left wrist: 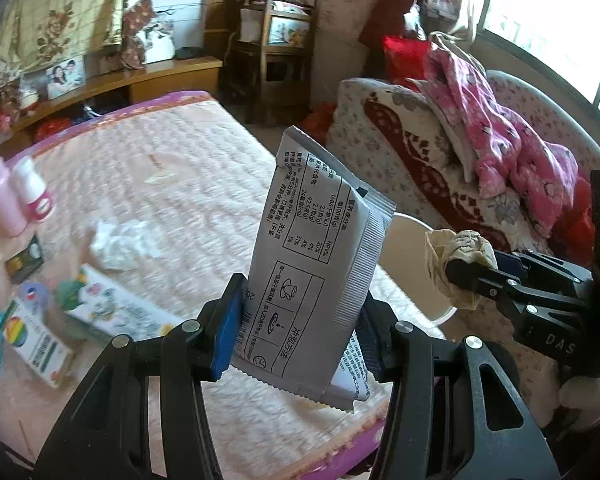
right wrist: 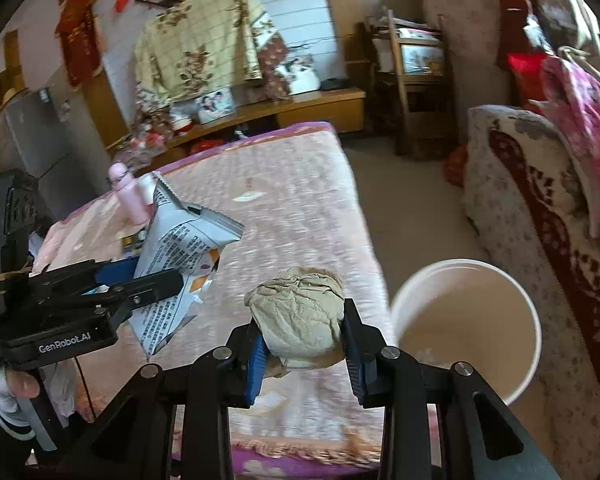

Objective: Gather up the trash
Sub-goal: 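Carry both items over the white bucket and open both tools, then move both open tools back over the bedspread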

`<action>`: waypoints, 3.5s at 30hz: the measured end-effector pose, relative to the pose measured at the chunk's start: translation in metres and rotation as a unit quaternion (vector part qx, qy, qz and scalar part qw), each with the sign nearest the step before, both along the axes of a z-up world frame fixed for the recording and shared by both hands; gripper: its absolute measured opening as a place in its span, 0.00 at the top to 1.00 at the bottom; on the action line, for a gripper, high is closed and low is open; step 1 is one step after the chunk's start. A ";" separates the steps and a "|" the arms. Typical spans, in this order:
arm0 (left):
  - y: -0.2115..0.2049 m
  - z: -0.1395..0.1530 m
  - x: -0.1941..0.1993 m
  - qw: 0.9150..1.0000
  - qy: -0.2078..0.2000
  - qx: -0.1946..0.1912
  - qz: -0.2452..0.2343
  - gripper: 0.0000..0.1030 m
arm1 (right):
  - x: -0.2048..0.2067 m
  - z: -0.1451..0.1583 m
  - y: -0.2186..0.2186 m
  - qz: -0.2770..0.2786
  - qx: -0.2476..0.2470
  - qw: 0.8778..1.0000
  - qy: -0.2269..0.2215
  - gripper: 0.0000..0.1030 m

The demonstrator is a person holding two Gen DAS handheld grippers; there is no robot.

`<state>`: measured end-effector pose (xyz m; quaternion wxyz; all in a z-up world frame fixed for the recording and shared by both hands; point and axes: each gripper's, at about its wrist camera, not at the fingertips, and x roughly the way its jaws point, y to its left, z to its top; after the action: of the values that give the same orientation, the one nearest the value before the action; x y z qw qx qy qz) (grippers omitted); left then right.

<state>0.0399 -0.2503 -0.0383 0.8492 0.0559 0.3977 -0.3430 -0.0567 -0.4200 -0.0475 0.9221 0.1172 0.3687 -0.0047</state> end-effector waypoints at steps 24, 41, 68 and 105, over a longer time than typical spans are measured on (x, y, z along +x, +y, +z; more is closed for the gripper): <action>-0.133 -0.030 0.004 0.996 0.055 -0.002 -0.068 0.52 | -0.024 -0.036 -0.115 -0.109 0.004 0.993 0.043 0.67; -0.177 -0.060 0.006 0.995 0.066 0.009 -0.074 0.40 | -0.017 -0.081 -0.156 -0.147 0.022 0.986 0.075 0.48; -0.155 -0.054 0.000 0.996 0.058 0.012 -0.064 0.38 | -0.028 -0.069 -0.146 -0.146 0.028 0.987 0.068 0.35; 0.086 -0.012 0.009 0.990 -0.019 0.008 0.140 0.38 | 0.042 -0.015 0.060 0.044 0.010 0.999 0.028 0.30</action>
<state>0.0493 -0.1641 -0.0507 0.8957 0.0133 0.3882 -0.2164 -0.0150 -0.3605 -0.0627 0.9094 0.1096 0.3995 0.0367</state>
